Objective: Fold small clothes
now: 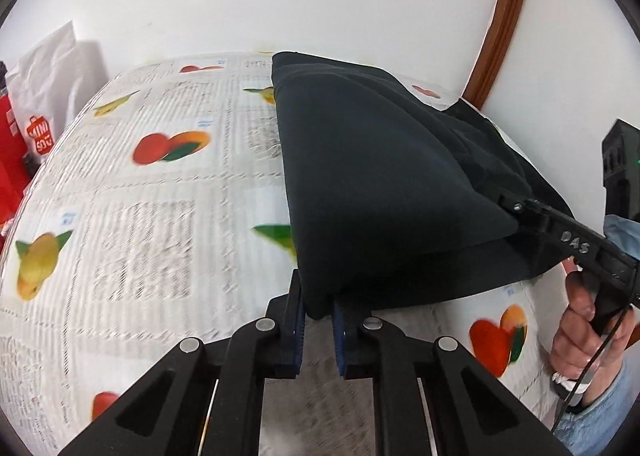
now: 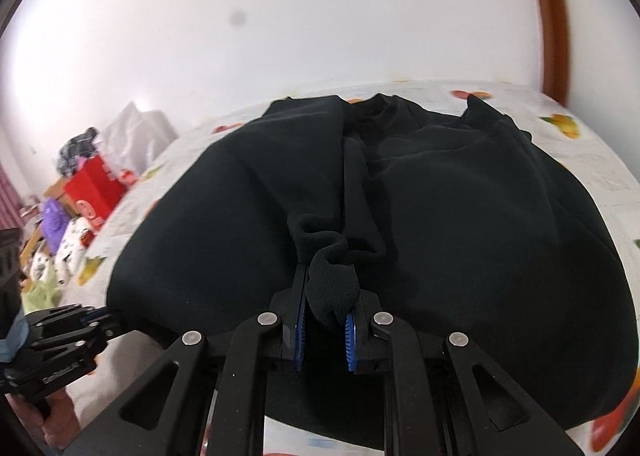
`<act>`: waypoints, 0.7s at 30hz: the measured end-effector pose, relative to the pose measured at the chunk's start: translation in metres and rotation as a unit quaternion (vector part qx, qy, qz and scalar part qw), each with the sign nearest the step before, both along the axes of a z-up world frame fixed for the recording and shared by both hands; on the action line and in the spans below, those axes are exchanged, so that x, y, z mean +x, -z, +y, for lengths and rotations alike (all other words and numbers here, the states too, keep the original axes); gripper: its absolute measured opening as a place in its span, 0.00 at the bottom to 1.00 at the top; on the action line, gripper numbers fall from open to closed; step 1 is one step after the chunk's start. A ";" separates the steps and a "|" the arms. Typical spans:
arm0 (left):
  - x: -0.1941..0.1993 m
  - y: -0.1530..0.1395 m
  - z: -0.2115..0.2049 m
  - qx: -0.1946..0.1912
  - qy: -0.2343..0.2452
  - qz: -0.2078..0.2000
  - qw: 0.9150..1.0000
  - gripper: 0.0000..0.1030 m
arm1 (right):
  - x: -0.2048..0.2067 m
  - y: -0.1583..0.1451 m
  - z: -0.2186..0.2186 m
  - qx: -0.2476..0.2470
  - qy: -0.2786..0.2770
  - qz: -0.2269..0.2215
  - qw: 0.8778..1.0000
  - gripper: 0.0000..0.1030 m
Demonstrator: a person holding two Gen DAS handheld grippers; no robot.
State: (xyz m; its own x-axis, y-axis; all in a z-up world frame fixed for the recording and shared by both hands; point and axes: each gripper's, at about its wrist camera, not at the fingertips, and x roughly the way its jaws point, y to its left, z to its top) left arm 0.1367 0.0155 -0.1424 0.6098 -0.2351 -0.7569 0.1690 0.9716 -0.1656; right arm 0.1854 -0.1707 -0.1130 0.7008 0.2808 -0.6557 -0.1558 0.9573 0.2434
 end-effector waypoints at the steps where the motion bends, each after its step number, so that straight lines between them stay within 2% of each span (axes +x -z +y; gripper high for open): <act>1: -0.003 0.001 0.003 -0.005 0.007 0.003 1.000 0.12 | -0.006 -0.003 0.001 0.005 -0.004 -0.008 1.000 0.14; 5: -0.012 -0.001 -0.001 0.008 0.045 -0.009 0.999 0.17 | -0.024 -0.004 -0.008 0.008 0.006 -0.014 1.000 0.16; 6: -0.013 -0.001 -0.002 0.010 0.050 -0.012 0.999 0.23 | -0.027 -0.004 -0.012 0.009 0.009 -0.012 1.000 0.17; 7: -0.020 0.003 -0.002 0.007 0.050 -0.013 0.999 0.28 | -0.029 -0.004 -0.016 0.009 0.017 -0.010 1.000 0.23; 8: -0.019 0.004 -0.001 -0.001 0.049 -0.012 0.999 0.42 | -0.030 -0.007 -0.019 0.010 0.024 -0.012 1.000 0.26; 9: -0.017 0.004 0.001 -0.016 0.050 -0.010 0.999 0.55 | -0.031 -0.008 -0.021 0.012 0.027 -0.013 0.999 0.35; 10: -0.013 0.004 0.001 -0.033 0.055 -0.006 0.998 0.57 | -0.029 -0.009 -0.021 0.015 0.028 -0.013 0.999 0.45; 12: -0.005 0.005 -0.003 -0.036 0.060 0.007 0.998 0.57 | -0.021 -0.009 -0.020 0.027 0.035 -0.008 0.999 0.55; 16: 0.008 0.009 -0.017 -0.011 0.070 0.007 0.997 0.57 | 0.007 0.002 -0.017 0.055 0.049 0.027 0.997 0.55; 21: 0.013 0.014 -0.028 0.021 0.066 -0.003 0.998 0.59 | 0.034 0.009 -0.011 0.081 0.078 0.038 0.993 0.55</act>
